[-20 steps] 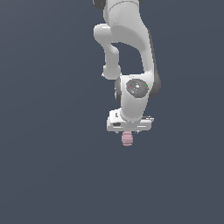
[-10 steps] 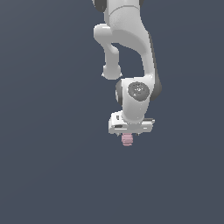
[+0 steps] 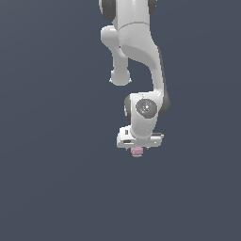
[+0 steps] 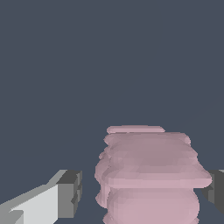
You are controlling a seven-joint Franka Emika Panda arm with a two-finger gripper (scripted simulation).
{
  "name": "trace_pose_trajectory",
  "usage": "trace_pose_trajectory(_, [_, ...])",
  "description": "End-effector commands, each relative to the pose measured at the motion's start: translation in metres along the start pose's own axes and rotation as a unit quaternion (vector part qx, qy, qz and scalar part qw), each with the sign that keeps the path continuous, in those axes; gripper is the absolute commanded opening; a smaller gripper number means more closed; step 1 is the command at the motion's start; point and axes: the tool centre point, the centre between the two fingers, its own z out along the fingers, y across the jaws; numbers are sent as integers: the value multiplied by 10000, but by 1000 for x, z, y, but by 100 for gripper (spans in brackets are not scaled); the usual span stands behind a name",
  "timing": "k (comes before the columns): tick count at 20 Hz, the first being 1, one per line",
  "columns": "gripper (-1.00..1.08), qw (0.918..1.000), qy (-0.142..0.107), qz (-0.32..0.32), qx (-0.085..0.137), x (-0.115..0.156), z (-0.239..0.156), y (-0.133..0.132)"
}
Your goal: Pick up the object and move it to a goal position.
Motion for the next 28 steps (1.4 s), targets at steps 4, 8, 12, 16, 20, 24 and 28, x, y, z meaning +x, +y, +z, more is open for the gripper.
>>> trace_pose_trajectory(4, [-100,10000,10,0,1,2,3,0])
trace_pose_trajectory(8, [-100,10000,10,0,1,2,3,0])
trace_pose_trajectory(12, [-100,10000,10,0,1,2,3,0])
trace_pose_trajectory(16, [-100,10000,15,0,1,2,-1,2])
trace_pose_trajectory(20, [-100,10000,15,0,1,2,-13,12])
trace_pose_trajectory(24, [-100,10000,15,0,1,2,-35,32])
trace_pose_trajectory(28, [-100,10000,14,0,4,2,-68,60])
